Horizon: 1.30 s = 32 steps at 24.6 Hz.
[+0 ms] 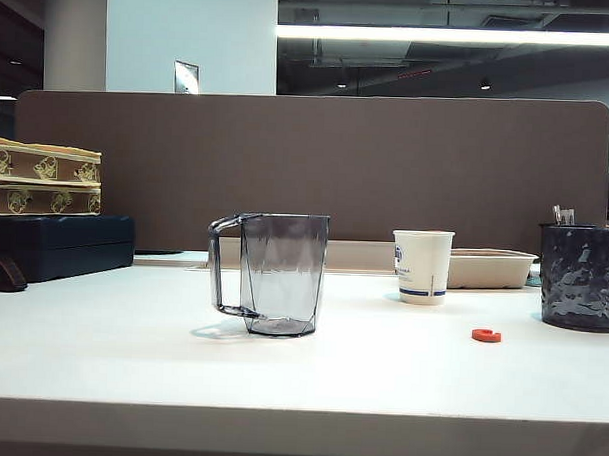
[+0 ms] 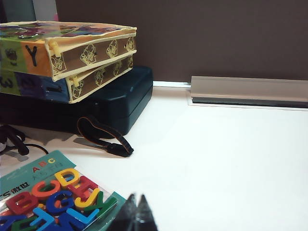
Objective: Pick up the letter "c" and put it in the paper cup.
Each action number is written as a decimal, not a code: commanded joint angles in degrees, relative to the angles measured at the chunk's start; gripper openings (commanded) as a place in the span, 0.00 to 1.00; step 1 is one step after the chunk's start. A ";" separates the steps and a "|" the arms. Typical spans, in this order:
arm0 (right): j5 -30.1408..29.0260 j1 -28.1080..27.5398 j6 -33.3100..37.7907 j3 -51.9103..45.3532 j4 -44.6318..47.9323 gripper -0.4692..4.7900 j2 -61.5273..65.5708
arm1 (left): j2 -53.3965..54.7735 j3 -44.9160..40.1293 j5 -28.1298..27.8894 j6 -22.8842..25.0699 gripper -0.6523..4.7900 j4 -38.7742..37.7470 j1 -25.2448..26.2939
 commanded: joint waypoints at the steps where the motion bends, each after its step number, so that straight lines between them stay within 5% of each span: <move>1: 0.28 0.00 0.09 -0.39 1.31 0.09 0.00 | 0.04 0.09 0.07 0.02 0.11 0.26 0.02; 12: 0.22 0.02 0.20 -0.39 1.42 0.09 0.00 | 0.04 0.09 0.26 -0.17 0.11 0.96 0.02; 18: -3.13 0.09 3.45 -0.07 4.63 0.09 0.00 | 0.04 0.39 11.74 -3.13 0.11 4.35 0.00; 29: -6.93 0.07 5.46 10.29 -3.30 0.12 0.26 | 0.07 10.45 18.51 -3.80 0.19 -1.92 -0.02; 32: -13.25 0.07 2.49 14.32 -6.75 0.17 1.62 | 1.03 13.73 21.14 -2.27 0.19 -5.40 -0.07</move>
